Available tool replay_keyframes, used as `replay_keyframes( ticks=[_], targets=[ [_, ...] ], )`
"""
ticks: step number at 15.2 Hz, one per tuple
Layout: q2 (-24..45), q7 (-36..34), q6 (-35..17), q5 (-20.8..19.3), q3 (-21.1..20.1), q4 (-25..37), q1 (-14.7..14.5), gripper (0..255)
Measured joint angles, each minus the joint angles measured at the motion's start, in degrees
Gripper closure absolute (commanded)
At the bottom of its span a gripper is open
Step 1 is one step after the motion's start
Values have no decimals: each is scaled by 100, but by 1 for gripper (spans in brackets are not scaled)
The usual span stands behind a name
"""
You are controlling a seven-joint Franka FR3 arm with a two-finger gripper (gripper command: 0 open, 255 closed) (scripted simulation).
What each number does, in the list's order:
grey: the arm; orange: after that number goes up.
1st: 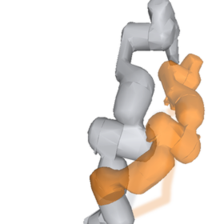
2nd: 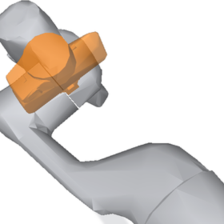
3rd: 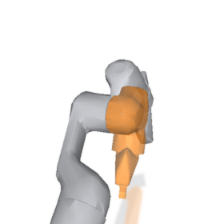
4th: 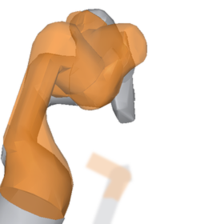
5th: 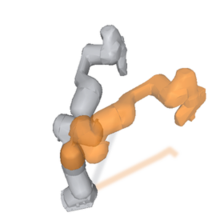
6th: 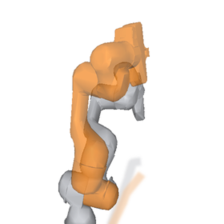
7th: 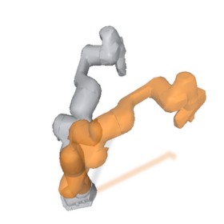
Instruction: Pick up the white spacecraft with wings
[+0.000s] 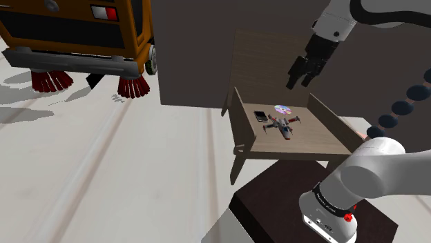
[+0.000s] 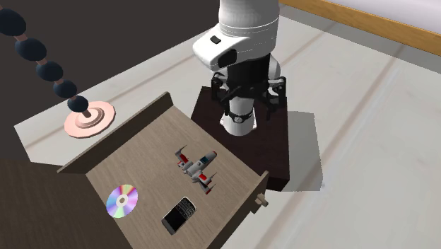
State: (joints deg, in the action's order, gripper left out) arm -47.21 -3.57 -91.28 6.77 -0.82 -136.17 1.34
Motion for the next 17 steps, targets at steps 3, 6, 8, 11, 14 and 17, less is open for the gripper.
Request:
replay_keyframes(
  ticks=[3, 6, 8, 11, 14, 17],
  targets=[
    [-28, 3, -164, 4, 87, -205, 68, 0],
    [-80, 38, -533, -9, 309, -661, 239, 0],
    [-87, 76, -895, -14, 466, -1058, 365, 0],
    [-79, 100, -1349, -1, 677, -1542, 547, 0],
    [3, 159, -1850, 7, 911, -2011, 738, 0],
    [144, 244, -2359, 24, 1161, -2434, 928, 0]
  ],
)
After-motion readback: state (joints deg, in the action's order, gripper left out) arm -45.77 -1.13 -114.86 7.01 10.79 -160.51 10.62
